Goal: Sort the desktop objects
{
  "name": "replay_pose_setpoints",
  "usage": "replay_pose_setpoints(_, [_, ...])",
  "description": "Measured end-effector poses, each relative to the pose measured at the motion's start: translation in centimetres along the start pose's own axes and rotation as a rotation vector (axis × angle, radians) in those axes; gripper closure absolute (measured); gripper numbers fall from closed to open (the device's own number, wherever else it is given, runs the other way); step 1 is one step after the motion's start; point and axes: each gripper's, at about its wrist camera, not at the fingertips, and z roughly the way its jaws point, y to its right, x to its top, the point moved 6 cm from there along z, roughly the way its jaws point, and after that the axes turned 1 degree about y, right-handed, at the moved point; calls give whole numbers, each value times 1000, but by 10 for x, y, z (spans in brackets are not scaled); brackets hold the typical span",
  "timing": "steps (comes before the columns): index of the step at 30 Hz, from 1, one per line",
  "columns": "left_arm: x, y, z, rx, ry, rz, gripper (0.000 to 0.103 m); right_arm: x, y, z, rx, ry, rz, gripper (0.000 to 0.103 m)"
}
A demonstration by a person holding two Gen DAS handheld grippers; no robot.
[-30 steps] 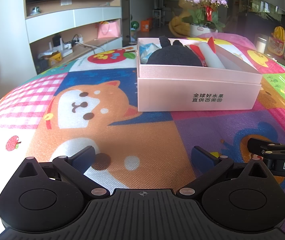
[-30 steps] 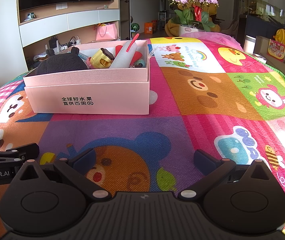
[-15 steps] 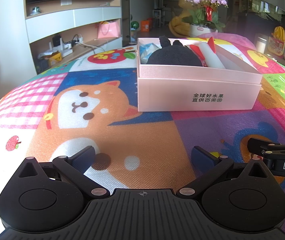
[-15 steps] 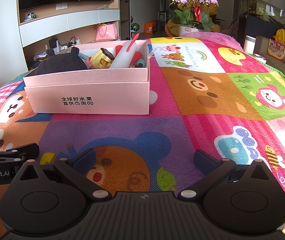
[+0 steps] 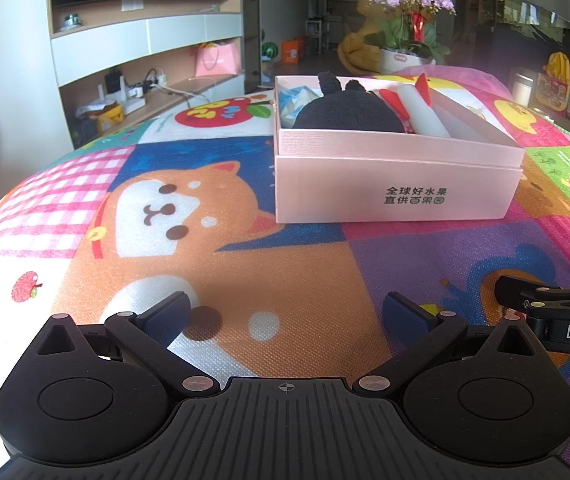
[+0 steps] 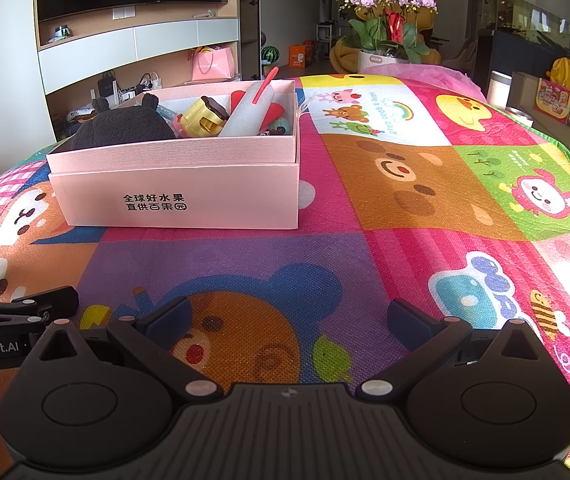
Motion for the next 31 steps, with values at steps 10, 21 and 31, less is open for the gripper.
replay_pose_setpoints(10, [5,0,-1,-14,-35,-1,0,0,0,0,0,0,1,0])
replay_pose_setpoints(21, [2,-6,-3,-2,-31,-17,0,0,0,0,0,0,0,0])
replay_pose_setpoints(31, [2,-6,-4,-12,-27,-19,0,0,0,1,0,0,0,0])
